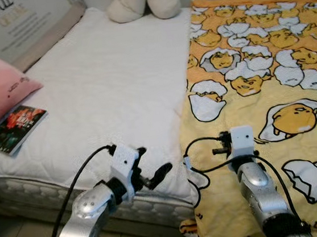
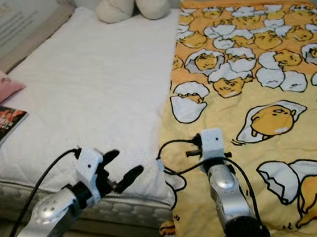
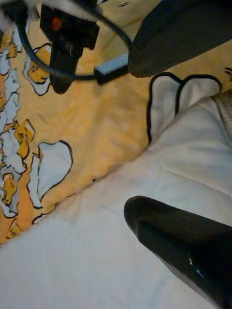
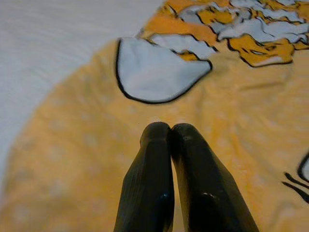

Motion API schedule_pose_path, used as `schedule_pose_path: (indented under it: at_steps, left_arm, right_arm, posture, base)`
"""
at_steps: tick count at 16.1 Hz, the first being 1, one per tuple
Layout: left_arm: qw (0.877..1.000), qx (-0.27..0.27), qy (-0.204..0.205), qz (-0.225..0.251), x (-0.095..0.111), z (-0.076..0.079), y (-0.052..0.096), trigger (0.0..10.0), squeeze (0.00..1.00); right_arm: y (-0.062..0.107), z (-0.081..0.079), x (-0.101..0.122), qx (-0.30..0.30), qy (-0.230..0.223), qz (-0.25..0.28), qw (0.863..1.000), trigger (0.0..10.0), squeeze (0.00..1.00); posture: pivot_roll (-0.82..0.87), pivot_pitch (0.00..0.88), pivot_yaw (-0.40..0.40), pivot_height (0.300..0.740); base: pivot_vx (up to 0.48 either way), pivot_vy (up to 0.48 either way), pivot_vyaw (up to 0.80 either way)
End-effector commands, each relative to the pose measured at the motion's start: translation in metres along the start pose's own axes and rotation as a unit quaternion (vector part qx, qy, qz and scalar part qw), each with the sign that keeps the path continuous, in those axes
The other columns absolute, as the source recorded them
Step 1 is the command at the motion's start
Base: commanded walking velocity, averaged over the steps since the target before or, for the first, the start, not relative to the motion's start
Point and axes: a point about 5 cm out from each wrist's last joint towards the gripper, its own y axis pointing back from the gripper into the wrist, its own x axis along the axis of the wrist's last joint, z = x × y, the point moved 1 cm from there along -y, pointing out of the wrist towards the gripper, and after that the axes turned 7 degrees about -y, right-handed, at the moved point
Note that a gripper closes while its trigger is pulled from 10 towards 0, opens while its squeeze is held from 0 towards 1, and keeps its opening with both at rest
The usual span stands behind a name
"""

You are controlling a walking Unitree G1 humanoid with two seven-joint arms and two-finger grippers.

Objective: Clean up the room

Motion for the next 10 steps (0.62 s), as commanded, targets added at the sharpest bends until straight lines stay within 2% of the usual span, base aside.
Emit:
schedule_pose_path:
  at_steps: [1, 4, 6, 8, 10]
  left_arm:
    - [1.0, -0.003, -0.013, 0.003, 0.003, -0.004, 0.0, 10.0, 0.0]
    - [1.0, -0.002, -0.018, 0.012, 0.009, -0.005, -0.003, 10.0, 0.0]
    - [0.999, -0.02, -0.009, 0.029, 0.016, -0.004, -0.006, 10.0, 0.0]
    - [0.998, -0.047, -0.013, 0.031, 0.019, 0.0, -0.006, 10.0, 0.0]
    - [0.998, -0.052, -0.013, 0.031, 0.021, -0.001, -0.007, 10.0, 0.0]
  right_arm:
    - [-0.005, 0.007, 0.0, -0.025, 0.019, 0.0, 1.0, 10.0, 0.0]
    - [-0.013, 0.004, -0.006, -0.029, 0.032, -0.027, 0.999, 10.0, 0.0]
    - [-0.012, -0.01, -0.027, 0.01, -0.003, -0.105, 0.994, 10.0, 0.0]
    - [-0.009, -0.022, -0.039, 0.035, -0.041, -0.148, 0.988, 10.0, 0.0]
    - [0.0, -0.037, -0.057, 0.069, -0.075, -0.206, 0.973, 10.0, 0.0]
  posture:
    - [0.03, 0.0, 0.022, 0.74]
    - [0.04, 0.0, 0.022, 0.74]
    - [0.05, 0.0, 0.021, 0.74]
    - [0.05, 0.0, 0.019, 0.74]
    - [0.05, 0.0, 0.019, 0.74]
  base:
    - [0.0, 0.0, 0.0]
    - [0.0, 0.0, 0.0]
    - [0.0, 0.0, 0.0]
    - [0.0, 0.0, 0.0]
    - [0.0, 0.0, 0.0]
